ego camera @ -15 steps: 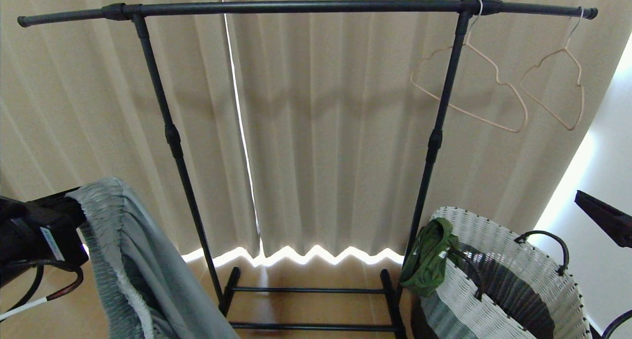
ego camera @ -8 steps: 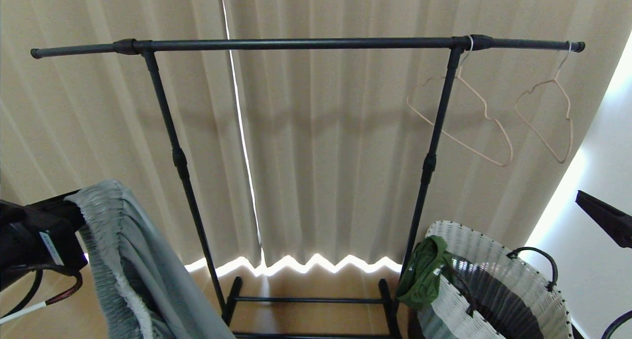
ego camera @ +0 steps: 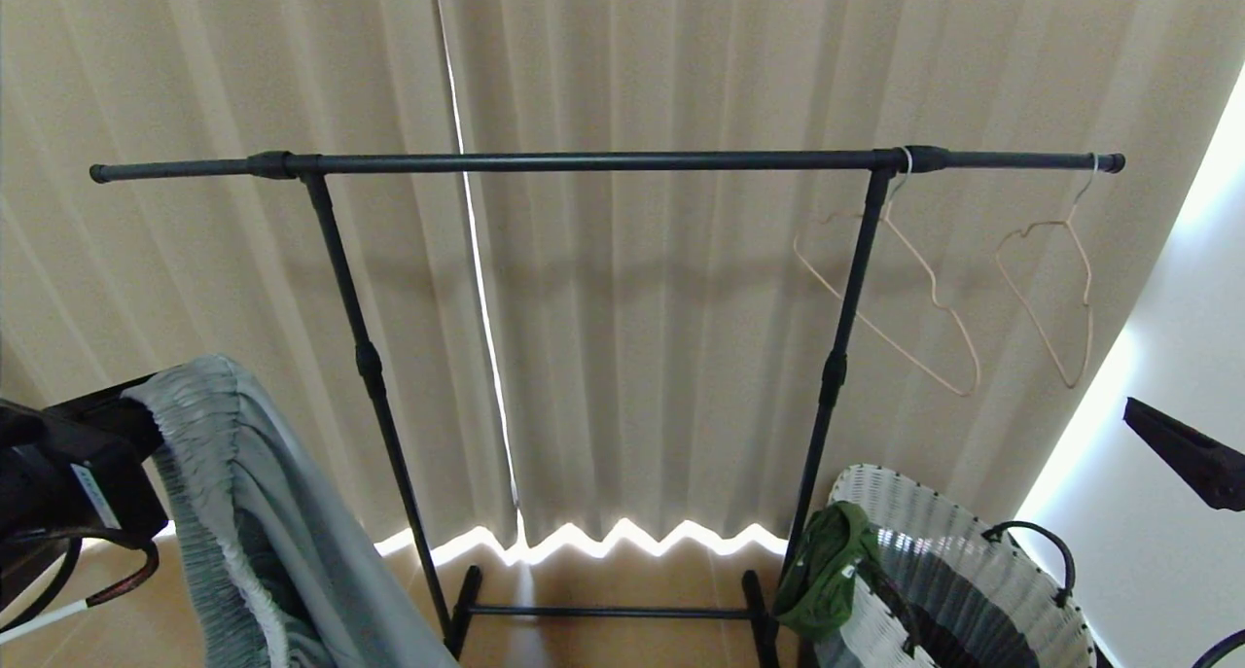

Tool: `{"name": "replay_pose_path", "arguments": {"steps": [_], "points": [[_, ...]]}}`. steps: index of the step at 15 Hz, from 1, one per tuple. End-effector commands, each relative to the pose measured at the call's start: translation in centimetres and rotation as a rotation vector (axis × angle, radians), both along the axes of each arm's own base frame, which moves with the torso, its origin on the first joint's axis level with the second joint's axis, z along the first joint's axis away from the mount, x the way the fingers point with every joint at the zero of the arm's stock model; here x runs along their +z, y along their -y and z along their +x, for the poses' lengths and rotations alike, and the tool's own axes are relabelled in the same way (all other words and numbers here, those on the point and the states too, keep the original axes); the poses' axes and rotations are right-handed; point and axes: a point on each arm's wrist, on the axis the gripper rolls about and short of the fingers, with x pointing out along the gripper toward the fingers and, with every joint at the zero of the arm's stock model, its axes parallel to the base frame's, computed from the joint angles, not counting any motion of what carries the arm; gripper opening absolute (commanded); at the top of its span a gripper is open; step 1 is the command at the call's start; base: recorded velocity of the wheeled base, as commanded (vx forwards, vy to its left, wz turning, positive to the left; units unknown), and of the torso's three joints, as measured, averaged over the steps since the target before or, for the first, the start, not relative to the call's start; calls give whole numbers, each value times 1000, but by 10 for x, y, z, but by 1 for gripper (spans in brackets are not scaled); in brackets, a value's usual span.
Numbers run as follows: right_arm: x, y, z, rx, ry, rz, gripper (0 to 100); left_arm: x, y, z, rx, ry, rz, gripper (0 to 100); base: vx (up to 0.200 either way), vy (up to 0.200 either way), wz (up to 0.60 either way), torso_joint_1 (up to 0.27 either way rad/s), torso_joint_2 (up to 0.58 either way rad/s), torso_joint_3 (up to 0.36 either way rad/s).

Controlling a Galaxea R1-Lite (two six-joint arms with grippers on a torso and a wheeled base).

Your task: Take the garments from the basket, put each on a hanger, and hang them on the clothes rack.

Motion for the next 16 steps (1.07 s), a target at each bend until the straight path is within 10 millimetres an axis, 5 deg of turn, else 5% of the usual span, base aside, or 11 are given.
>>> {"name": "replay_pose_path", "arguments": {"steps": [1, 7, 16], "points": [[-2, 0, 2, 1, -16, -2, 100, -2, 0, 0, 2, 3, 1, 0, 0, 0, 0, 212, -505, -281], [-7, 0, 2, -2, -60, -4, 100, -4, 0, 0, 1, 10, 12, 0, 0, 0, 0, 188, -434, -246], [-10, 0, 3, -2, -91, -5, 100, -3, -1, -2, 1, 18, 10, 0, 0, 0, 0, 6, -10, -7]]}}
